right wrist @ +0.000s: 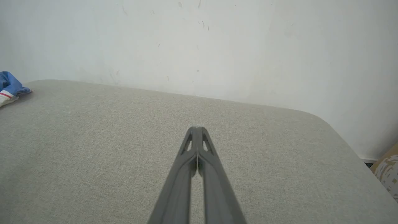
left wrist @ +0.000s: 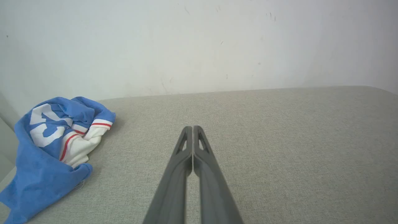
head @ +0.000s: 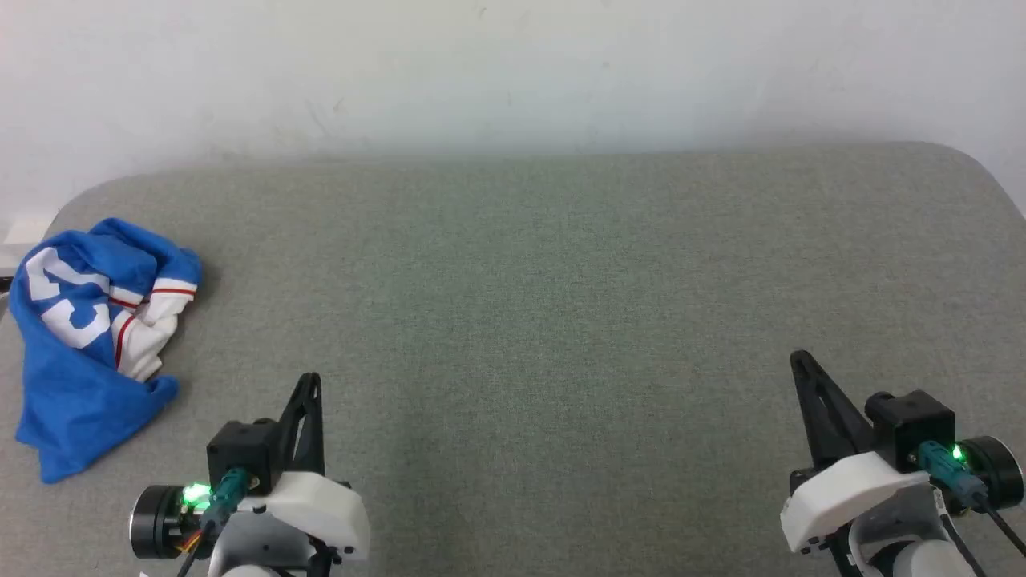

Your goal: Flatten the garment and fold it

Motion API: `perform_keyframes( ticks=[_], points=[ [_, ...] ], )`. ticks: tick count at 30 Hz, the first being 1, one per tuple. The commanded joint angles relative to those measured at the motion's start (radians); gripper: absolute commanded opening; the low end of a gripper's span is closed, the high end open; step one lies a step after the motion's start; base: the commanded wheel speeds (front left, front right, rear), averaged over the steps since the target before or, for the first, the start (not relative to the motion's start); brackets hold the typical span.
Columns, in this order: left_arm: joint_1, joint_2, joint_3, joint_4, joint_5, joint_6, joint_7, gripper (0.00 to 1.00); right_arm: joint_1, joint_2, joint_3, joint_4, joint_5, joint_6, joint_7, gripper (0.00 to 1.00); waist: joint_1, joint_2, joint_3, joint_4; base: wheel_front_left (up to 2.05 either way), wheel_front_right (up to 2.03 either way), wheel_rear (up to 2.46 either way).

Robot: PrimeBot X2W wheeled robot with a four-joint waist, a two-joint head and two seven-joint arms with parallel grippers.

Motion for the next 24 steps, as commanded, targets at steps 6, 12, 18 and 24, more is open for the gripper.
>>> perform_keyframes(
  ticks=[6, 12, 18, 24],
  points=[
    [-0.013, -0.001, 0.004, -0.006, 0.007, -0.008, 0.0, 0.0, -0.009, 0.003, 0.0, -0.006, -0.008, -0.002, 0.0, 0.0, 0.0, -0.0001, 0.0, 0.0, 0.0, 0.0, 0.0],
    [-0.013, -0.001, 0.004, -0.006, 0.007, -0.008, 0.0, 0.0, -0.009, 0.003, 0.0, -0.006, -0.008, -0.002, 0.0, 0.0, 0.0, -0.0001, 0.0, 0.0, 0.0, 0.0, 0.0],
    [-0.013, -0.001, 0.004, -0.006, 0.007, -0.008, 0.0, 0.0, -0.009, 0.003, 0.0, -0.006, -0.008, -0.002, 0.0, 0.0, 0.0, -0.0001, 0.0, 0.0, 0.0, 0.0, 0.0],
    [-0.013, -0.001, 0.004, -0.006, 0.007, -0.008, 0.0, 0.0, -0.009, 0.003, 0.0, -0.006, -0.008, -0.002, 0.0, 0.0, 0.0, -0.0001, 0.0, 0.0, 0.0, 0.0, 0.0]
  ],
)
